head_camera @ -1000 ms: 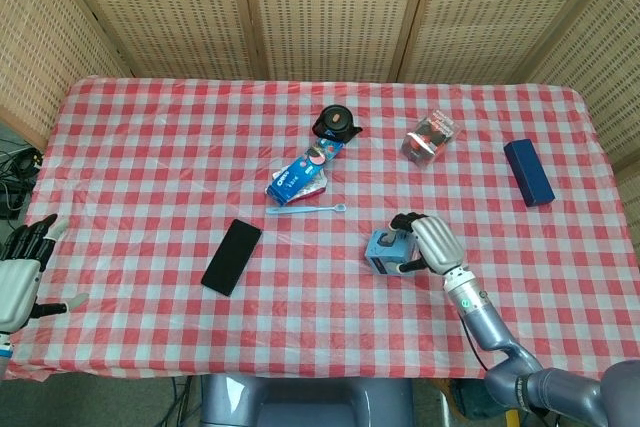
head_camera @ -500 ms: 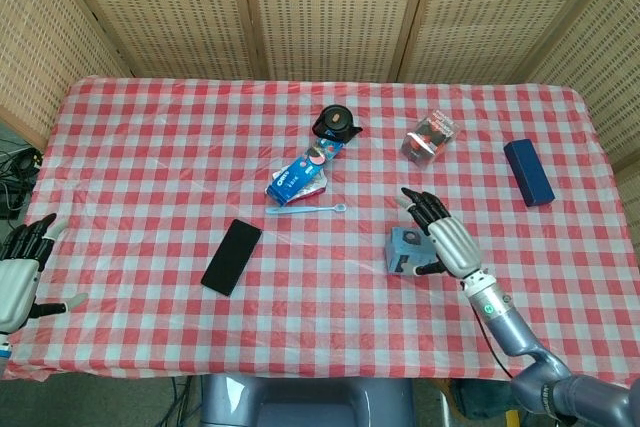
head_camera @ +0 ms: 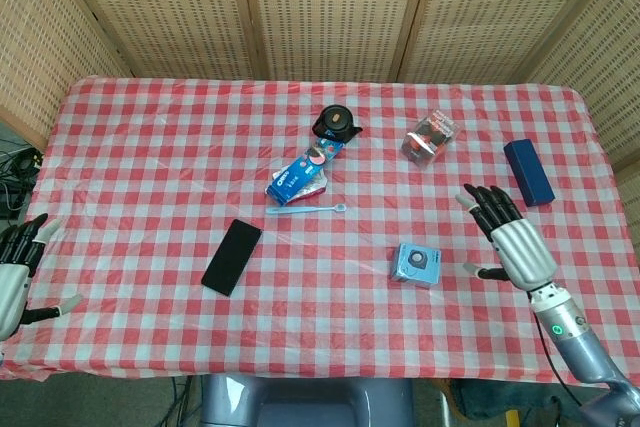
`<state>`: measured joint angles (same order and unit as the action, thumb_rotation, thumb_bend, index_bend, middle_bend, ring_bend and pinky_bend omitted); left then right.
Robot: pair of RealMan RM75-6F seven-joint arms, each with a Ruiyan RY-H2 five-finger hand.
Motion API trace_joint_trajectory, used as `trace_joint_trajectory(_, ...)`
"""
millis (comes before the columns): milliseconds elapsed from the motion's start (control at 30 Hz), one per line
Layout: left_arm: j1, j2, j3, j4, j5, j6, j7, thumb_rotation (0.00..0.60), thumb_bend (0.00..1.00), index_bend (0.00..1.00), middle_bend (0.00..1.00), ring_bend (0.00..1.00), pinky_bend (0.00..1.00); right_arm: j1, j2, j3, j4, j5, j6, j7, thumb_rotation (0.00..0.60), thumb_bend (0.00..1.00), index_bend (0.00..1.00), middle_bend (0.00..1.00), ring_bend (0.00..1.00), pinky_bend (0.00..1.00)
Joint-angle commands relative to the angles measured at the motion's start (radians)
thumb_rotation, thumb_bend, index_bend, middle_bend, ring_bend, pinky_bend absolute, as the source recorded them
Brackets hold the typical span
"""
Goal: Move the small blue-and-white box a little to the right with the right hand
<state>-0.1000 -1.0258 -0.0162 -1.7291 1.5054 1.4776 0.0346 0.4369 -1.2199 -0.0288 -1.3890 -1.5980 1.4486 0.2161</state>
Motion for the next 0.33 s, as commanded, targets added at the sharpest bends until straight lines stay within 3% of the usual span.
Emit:
trace_joint_trajectory(33,0.017,-0.001,0.000,0.002,0.018,0.031,-0.001,0.600,0.00,0.00,0.00,0.00,0.00,-0.117,0.067,-0.023,-0.119,0.045,0.071,-0.230,0.600,0.00,0.00,0.00,0.00,0.00)
trace_joint_trajectory(333,0.027,-0.007,-0.006,0.034,0.037,0.063,-0.043,0.600,0.00,0.00,0.00,0.00,0.00,-0.201,0.050,-0.011,-0.144,0.050,0.154,-0.273,0.600,0.00,0.00,0.00,0.00,0.00)
